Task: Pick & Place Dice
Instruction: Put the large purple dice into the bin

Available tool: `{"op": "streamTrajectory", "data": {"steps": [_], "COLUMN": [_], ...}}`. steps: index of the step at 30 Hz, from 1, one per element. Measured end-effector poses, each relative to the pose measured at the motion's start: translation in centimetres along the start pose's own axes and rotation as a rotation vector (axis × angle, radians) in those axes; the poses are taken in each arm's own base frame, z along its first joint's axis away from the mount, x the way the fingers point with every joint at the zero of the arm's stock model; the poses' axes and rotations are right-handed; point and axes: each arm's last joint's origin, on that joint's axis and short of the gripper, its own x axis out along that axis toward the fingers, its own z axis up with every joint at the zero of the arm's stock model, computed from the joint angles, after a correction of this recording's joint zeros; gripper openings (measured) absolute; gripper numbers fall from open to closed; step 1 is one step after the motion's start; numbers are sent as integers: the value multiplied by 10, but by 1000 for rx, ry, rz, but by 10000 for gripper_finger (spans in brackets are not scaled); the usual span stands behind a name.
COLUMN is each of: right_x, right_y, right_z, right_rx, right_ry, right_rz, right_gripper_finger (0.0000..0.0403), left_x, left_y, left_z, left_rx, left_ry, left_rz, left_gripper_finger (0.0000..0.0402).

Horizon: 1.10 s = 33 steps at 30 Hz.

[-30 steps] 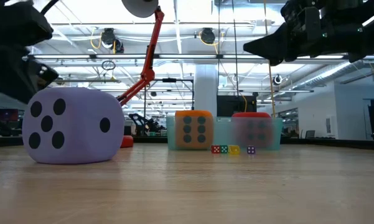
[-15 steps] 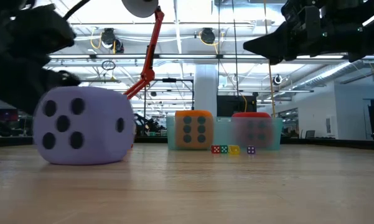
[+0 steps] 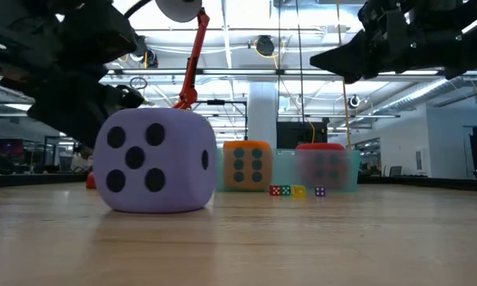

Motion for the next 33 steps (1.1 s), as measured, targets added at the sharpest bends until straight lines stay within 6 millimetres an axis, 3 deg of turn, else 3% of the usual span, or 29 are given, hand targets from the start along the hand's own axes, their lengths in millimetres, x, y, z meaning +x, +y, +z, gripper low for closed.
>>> {"op": "streamTrajectory", "data": {"steps": [9, 15, 21, 28, 33], "right_x": [0, 1, 2, 2, 4], "right_y": [0, 1, 2, 4, 11], "right_z": [1, -1, -2, 0, -4], "right_rx": [11, 26, -5, -39, -47], "right_ry": [-15, 3, 2, -21, 8], "right_rz": [0, 8, 7, 13, -27], "right_gripper_finger": [4, 4, 4, 4, 5], "left_x": [-2, -8, -42, -96, -114], "left_y": [-3, 11, 25, 31, 37], "left_z": [17, 22, 21, 34, 34], "left_rx": [50, 80, 75, 142, 62], "left_ry": [-171, -197, -157, -359, -408], "left_rz": [-124, -102, -62, 46, 132], "left_gripper_finger": [5, 5, 5, 5, 5]}}
